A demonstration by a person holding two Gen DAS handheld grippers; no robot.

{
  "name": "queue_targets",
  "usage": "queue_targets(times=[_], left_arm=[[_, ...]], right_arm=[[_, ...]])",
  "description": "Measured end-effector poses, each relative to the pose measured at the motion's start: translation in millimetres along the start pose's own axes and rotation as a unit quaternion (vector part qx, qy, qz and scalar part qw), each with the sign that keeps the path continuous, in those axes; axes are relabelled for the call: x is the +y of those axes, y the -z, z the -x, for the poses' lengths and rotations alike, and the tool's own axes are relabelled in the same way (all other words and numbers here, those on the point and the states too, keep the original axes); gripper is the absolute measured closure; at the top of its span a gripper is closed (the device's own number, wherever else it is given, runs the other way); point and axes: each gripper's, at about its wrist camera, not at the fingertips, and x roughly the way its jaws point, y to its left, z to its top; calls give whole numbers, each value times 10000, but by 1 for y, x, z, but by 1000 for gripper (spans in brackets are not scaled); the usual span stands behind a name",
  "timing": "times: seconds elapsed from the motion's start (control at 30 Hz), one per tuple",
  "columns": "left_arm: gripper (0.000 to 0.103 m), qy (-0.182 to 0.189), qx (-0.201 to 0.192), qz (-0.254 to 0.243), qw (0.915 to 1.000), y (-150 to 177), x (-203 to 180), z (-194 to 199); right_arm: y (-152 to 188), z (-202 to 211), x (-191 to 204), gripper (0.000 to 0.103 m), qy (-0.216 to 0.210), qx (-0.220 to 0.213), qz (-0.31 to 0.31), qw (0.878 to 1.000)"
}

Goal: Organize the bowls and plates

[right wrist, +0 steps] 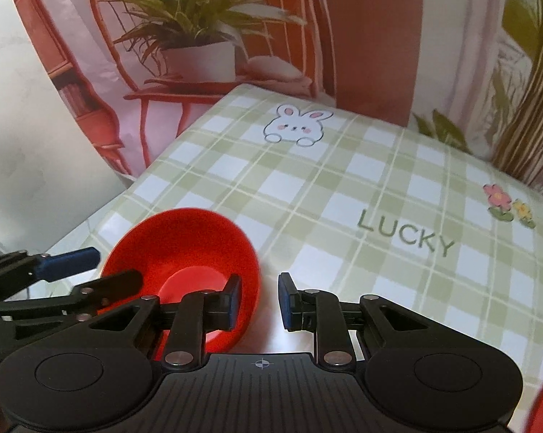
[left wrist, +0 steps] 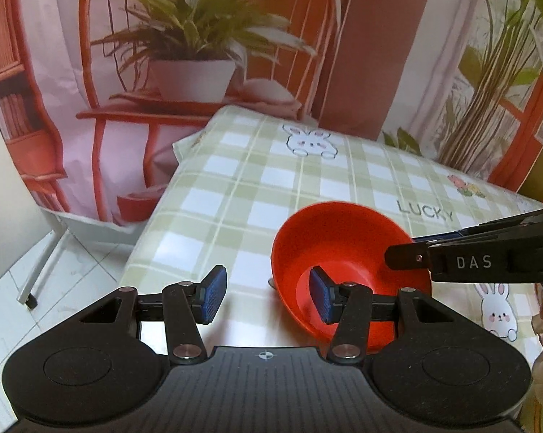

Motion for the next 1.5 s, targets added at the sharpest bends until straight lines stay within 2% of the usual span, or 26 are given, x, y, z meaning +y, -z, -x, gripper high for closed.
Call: queue_targets(times=[0.1, 0.17, 0.27, 0.33, 0.77, 0.9, 1.5], left_arm=[[51, 8, 72, 119, 9999, 3, 3, -5], [67, -4, 108, 214, 9997, 3, 5, -8], [82, 63, 136, 328, 9994, 3, 7, -9], [87, 78, 121, 315, 9994, 1, 5, -9], [88, 4, 145, 294, 9995, 5, -10, 15], [88, -4, 20, 252, 9997, 2, -17, 29], [88, -44, -438, -96, 9990, -7, -93, 106]], right_arm=[[2, -1, 0, 88, -81, -1, -55, 10000], [3, -1, -2, 93, -150, -9, -115, 9998], [4, 2, -4, 95, -235, -41, -187, 9995], [5, 4, -5, 97, -306, -73, -246, 9992], [18, 37, -7, 97, -507, -309, -709, 9957], [24, 54, -11, 97, -549, -439, -903, 9934], [48, 155, -60, 97, -767, -1143, -1248, 9826]])
